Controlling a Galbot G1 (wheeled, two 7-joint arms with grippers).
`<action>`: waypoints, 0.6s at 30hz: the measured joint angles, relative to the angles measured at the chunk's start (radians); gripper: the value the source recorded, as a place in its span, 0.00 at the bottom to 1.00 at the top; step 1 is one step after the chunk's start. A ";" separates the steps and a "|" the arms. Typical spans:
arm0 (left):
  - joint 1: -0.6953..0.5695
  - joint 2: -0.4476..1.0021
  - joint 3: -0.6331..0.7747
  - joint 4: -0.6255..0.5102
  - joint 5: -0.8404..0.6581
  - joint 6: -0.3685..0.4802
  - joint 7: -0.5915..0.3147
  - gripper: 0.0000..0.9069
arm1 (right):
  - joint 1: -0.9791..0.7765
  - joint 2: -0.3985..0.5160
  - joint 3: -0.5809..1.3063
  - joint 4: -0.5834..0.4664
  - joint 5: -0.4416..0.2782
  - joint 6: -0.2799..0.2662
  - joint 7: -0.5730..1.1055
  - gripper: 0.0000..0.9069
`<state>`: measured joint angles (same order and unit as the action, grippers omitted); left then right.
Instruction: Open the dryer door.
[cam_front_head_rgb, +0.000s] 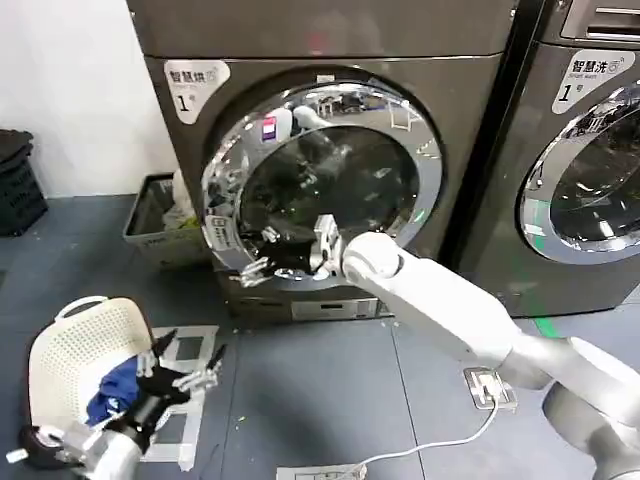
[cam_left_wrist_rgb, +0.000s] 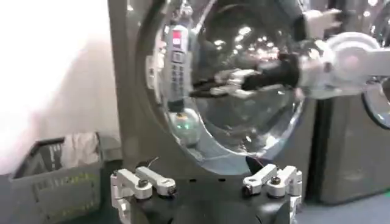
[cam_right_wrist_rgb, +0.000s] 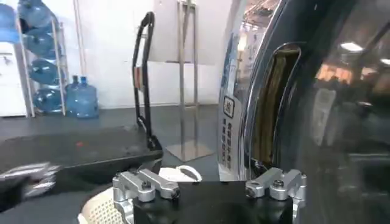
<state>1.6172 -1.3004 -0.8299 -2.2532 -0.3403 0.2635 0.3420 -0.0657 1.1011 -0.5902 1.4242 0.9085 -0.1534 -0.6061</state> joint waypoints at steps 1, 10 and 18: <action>-0.012 0.007 -0.009 0.008 -0.011 0.003 0.001 1.00 | -0.003 -0.011 0.001 0.012 0.000 0.000 -0.010 1.00; -0.115 0.084 -0.048 0.086 -0.084 0.012 0.020 1.00 | -0.011 -0.076 0.009 0.079 0.003 0.000 -0.093 1.00; -0.168 0.143 -0.062 0.141 -0.107 0.010 0.022 1.00 | -0.011 -0.135 0.006 0.131 0.003 0.002 -0.188 1.00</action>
<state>1.4488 -1.1571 -0.8914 -2.1125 -0.4472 0.2739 0.3644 -0.0765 0.9666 -0.5842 1.5551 0.9117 -0.1514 -0.7940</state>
